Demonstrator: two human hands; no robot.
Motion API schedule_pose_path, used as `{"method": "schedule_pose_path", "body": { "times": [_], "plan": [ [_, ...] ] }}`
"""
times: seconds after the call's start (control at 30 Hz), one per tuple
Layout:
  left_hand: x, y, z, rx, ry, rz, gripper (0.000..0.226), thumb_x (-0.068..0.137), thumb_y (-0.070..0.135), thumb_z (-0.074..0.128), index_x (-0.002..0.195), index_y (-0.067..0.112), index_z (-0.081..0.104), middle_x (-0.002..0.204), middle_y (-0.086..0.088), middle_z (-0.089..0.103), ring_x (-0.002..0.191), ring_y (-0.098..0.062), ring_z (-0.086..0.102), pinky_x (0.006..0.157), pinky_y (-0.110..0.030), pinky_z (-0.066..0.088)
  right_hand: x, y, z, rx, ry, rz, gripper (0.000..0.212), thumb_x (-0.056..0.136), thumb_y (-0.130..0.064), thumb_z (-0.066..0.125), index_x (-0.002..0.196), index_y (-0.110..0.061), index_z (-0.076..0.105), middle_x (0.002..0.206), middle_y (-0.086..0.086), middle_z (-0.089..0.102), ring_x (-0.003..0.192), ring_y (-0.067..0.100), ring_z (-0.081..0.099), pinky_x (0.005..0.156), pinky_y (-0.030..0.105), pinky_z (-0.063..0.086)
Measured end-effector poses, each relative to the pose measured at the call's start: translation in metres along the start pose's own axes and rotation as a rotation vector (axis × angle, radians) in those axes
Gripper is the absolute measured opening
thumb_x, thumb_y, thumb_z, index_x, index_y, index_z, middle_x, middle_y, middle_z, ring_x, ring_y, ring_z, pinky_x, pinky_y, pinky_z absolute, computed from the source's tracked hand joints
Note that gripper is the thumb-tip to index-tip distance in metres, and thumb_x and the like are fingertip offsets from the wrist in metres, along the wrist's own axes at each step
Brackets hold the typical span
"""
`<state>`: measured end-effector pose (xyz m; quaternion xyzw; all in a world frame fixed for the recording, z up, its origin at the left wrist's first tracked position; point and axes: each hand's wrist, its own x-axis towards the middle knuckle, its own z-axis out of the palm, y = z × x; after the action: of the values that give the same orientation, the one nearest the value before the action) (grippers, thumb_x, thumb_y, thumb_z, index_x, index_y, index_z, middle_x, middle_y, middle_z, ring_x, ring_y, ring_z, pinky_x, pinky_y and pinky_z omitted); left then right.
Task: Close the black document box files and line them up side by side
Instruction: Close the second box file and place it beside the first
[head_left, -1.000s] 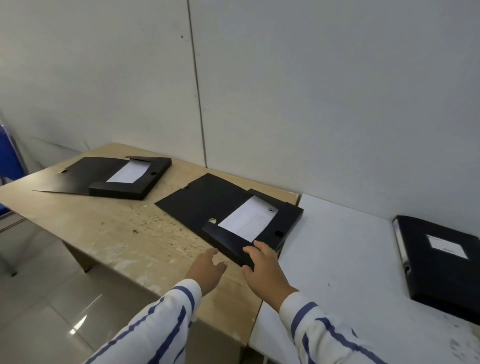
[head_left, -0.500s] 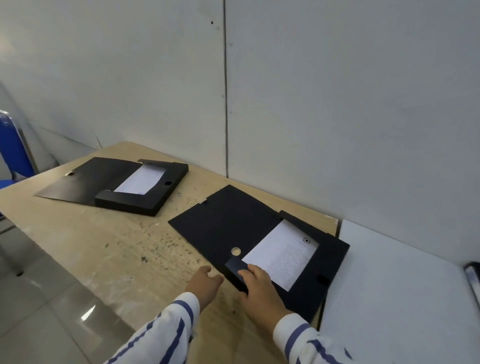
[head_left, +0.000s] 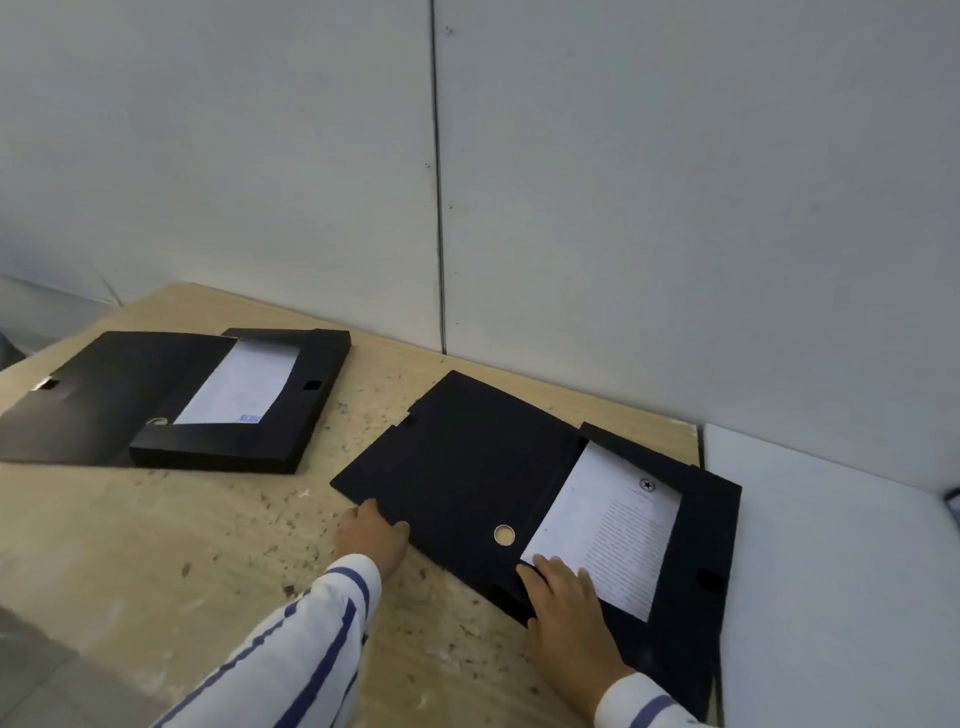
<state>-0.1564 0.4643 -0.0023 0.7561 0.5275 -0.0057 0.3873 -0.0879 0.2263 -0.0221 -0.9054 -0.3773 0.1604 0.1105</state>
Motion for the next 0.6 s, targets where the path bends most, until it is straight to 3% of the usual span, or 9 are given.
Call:
{"method": "schedule_pose_path", "body": {
  "times": [0.2, 0.43, 0.6],
  "plan": [
    [0.055, 0.000, -0.024, 0.184, -0.032, 0.036, 0.061, 0.086, 0.031, 0.056, 0.140, 0.008, 0.038, 0.144, -0.017, 0.041, 0.127, -0.036, 0.044, 0.106, -0.044, 0.039, 0.001, -0.013, 0.006, -0.023, 0.039, 0.127, 0.054, 0.097, -0.022, 0.038, 0.147, -0.029, 0.020, 0.159, -0.005, 0.014, 0.147, 0.018, 0.004, 0.114, 0.040, -0.012],
    [0.080, -0.003, -0.032, 0.374, -0.008, 0.050, 0.055, 0.086, 0.031, 0.052, 0.135, 0.009, 0.040, 0.138, -0.017, 0.044, 0.124, -0.037, 0.044, 0.102, -0.045, 0.039, -0.003, -0.022, 0.005, -0.014, 0.049, 0.199, 0.054, 0.096, -0.020, 0.037, 0.146, -0.031, 0.022, 0.157, -0.008, 0.019, 0.146, 0.014, 0.009, 0.117, 0.040, -0.009],
    [0.087, -0.002, -0.036, 0.437, 0.027, 0.091, 0.048, 0.086, 0.040, 0.050, 0.122, 0.008, 0.049, 0.125, -0.017, 0.051, 0.111, -0.035, 0.052, 0.096, -0.044, 0.047, -0.004, -0.025, 0.002, 0.004, 0.056, 0.200, 0.054, 0.095, -0.018, 0.039, 0.146, -0.031, 0.024, 0.156, -0.008, 0.021, 0.145, 0.013, 0.012, 0.118, 0.038, -0.007]
  ]
}}
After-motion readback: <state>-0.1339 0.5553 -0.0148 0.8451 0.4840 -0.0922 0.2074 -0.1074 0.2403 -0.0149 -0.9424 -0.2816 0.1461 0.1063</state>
